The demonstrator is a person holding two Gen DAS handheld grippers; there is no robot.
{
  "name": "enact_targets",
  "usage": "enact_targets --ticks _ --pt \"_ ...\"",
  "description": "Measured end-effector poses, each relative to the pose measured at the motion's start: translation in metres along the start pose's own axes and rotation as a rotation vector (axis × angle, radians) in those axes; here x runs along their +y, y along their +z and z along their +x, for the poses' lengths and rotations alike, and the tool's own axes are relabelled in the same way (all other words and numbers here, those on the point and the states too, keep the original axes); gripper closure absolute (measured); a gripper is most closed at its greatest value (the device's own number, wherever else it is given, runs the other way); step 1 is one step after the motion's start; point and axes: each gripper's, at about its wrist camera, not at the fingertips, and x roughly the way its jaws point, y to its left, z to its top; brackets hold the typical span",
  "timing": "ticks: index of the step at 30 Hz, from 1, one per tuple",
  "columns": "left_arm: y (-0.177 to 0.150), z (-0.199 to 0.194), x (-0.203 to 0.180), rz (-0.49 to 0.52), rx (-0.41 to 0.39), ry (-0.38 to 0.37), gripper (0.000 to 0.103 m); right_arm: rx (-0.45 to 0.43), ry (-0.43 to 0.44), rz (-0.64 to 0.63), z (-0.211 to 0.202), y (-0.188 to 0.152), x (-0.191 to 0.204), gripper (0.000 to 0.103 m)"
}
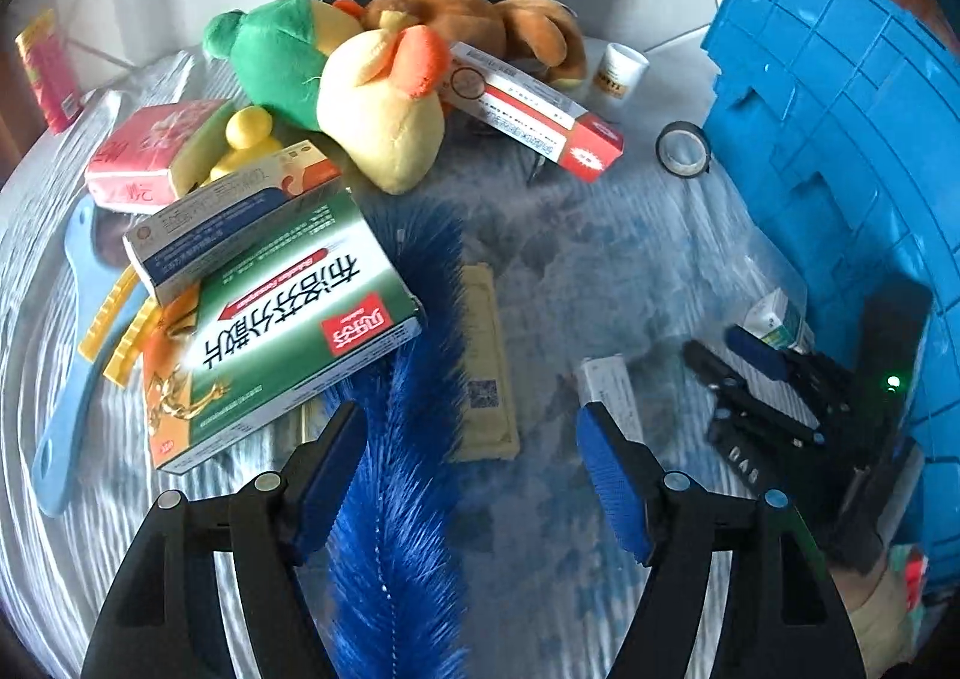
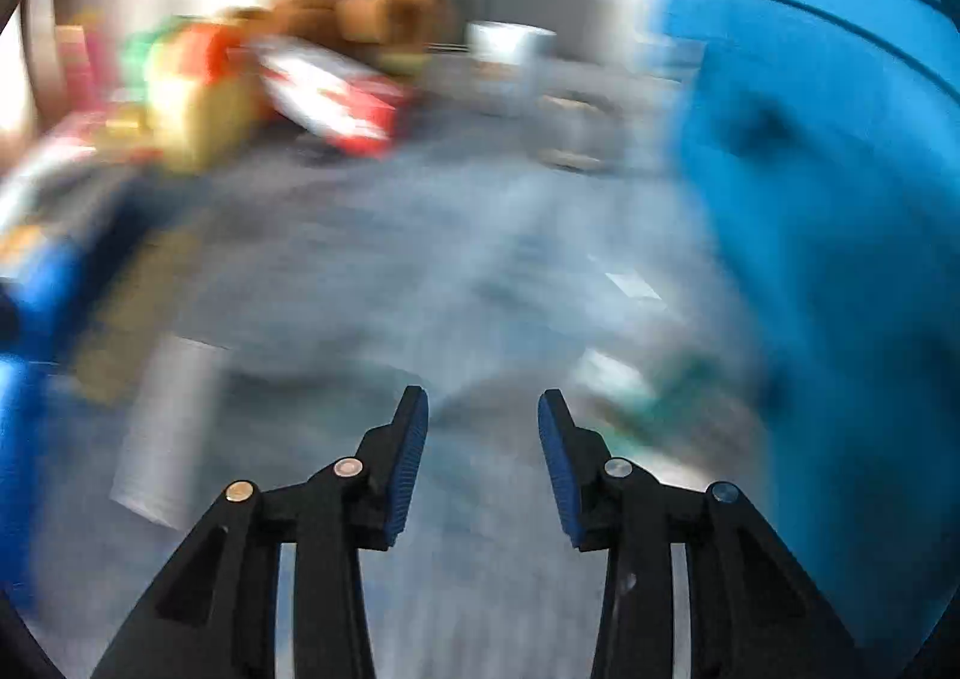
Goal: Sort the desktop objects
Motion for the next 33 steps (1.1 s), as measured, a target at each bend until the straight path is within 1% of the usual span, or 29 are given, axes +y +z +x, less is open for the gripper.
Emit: enact_targets --ticks 2,3,4,5,6,7,9,11,12,13,14,15,16,17,20,21,23,25,27,31,32,33 --pt "0.002 0.006 -0.005 0.010 0.010 -0.008 0.024 -0.025 0.003 -0.005 -0.011 0.000 0.013 0.065" --pt "0.003 0.009 -0.008 0.016 0.014 -0.013 0.021 -0.024 -0.004 0.030 -0.016 -0.006 0.011 0.061" --pt "0.003 0.013 -0.013 0.024 0.019 -0.015 0.021 -0.023 -0.010 0.065 -0.020 -0.011 0.010 0.042" --pt "0.003 0.017 -0.017 0.033 0.023 -0.017 0.021 -0.023 -0.017 0.099 -0.024 -0.016 0.008 0.028" --pt "0.003 0.020 -0.023 0.045 0.025 -0.019 0.021 -0.022 -0.025 0.130 -0.028 -0.021 0.007 0.003" --pt "0.002 0.024 -0.031 0.066 0.021 -0.020 0.021 -0.025 -0.041 0.148 -0.031 -0.026 0.005 0.000" --pt "-0.001 0.033 -0.046 0.108 0.022 -0.024 0.021 -0.040 -0.082 0.180 -0.038 -0.034 -0.003 0.000" --pt "-0.003 0.046 -0.057 0.127 0.044 -0.032 0.021 -0.042 -0.106 0.201 -0.042 -0.036 -0.011 0.000" --pt "-0.004 0.052 -0.061 0.128 0.060 -0.037 0.021 -0.042 -0.115 0.210 -0.045 -0.036 -0.015 0.005" --pt "-0.005 0.058 -0.065 0.136 0.069 -0.030 0.024 -0.038 -0.124 0.210 -0.048 -0.035 -0.019 0.015" --pt "-0.007 0.061 -0.071 0.167 0.055 0.006 0.032 -0.030 -0.136 0.210 -0.047 -0.035 -0.023 0.020" --pt "-0.008 0.064 -0.076 0.190 0.047 0.036 0.064 -0.020 -0.137 0.212 -0.044 -0.035 -0.024 0.028" --pt "-0.009 0.065 -0.078 0.195 0.054 0.050 0.075 -0.009 -0.136 0.214 -0.041 -0.035 -0.026 0.032" --pt "-0.010 0.066 -0.079 0.202 0.062 0.062 0.078 0.000 -0.130 0.221 -0.039 -0.037 -0.028 0.033" --pt "-0.013 0.055 -0.076 0.206 0.075 0.092 0.078 0.006 -0.116 0.222 -0.037 -0.041 -0.029 0.033" --pt "-0.014 0.049 -0.073 0.196 0.077 0.082 0.078 0.005 -0.108 0.222 -0.037 -0.041 -0.028 0.033" --pt "-0.013 0.025 -0.065 0.176 0.047 0.052 0.078 0.002 -0.092 0.220 -0.037 -0.040 -0.026 0.033" --pt "-0.010 -0.005 -0.055 0.164 -0.013 0.051 0.078 -0.007 -0.073 0.211 -0.039 -0.037 -0.021 0.033" --pt "-0.008 -0.024 -0.038 0.134 -0.054 0.069 0.078 -0.016 -0.046 0.197 -0.040 -0.031 -0.011 0.033" --pt "-0.009 -0.040 0.008 0.062 -0.061 0.137 0.078 -0.036 0.043 0.167 -0.037 -0.014 0.016 0.034" --pt "-0.009 -0.044 0.019 0.044 -0.063 0.154 0.078 -0.038 0.073 0.155 -0.035 -0.009 0.027 0.036" --pt "-0.010 -0.047 0.030 0.027 -0.063 0.169 0.078 -0.039 0.098 0.144 -0.032 -0.005 0.036 0.046"
